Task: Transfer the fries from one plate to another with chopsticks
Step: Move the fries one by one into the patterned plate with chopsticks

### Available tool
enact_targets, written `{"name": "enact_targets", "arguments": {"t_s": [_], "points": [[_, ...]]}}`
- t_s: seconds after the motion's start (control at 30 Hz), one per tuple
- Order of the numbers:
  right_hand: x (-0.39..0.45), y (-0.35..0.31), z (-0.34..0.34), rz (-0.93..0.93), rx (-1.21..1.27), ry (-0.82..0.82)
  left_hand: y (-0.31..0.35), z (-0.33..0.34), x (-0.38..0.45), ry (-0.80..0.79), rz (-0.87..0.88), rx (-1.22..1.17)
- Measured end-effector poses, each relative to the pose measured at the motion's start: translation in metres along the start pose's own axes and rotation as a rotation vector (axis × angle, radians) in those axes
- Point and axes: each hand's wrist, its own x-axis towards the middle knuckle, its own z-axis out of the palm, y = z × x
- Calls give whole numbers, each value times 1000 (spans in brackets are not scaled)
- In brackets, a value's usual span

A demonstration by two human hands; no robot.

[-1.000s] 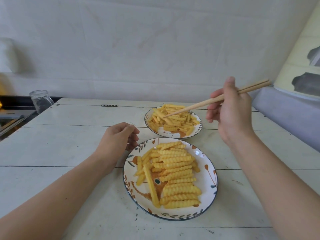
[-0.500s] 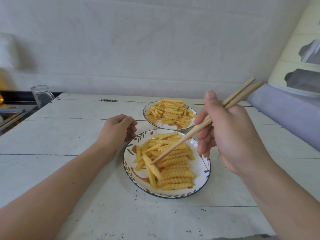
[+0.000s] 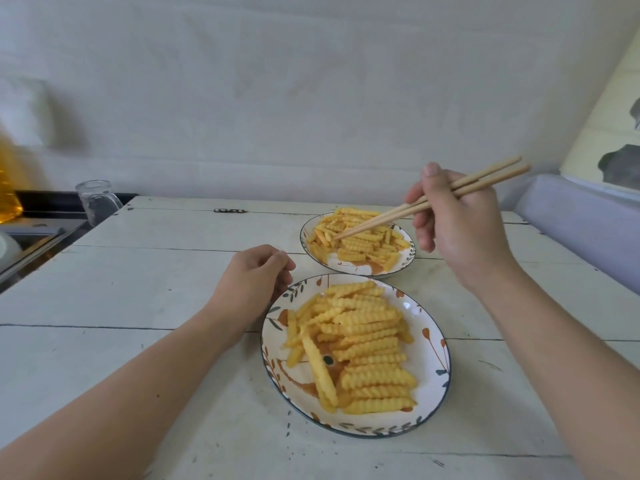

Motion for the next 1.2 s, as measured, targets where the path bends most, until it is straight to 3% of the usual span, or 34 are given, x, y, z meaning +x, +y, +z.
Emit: {"name": "enact_targets", "arguments": {"t_s": [0.27, 0.5, 0.83, 1.07, 1.2], "points": [[25, 30, 41, 19, -113, -119, 0, -1, 5, 1, -27, -38], [25, 33, 44, 26, -97, -57, 1, -2, 5, -1, -33, -46], [11, -15, -35, 151, 165, 249, 4, 0, -1, 3, -13, 3], [-24, -36, -85, 296, -74, 234, 6, 3, -6, 26, -7, -33], [-35, -33, -85, 387, -172, 89, 5, 3, -7, 34, -18, -33]]}}
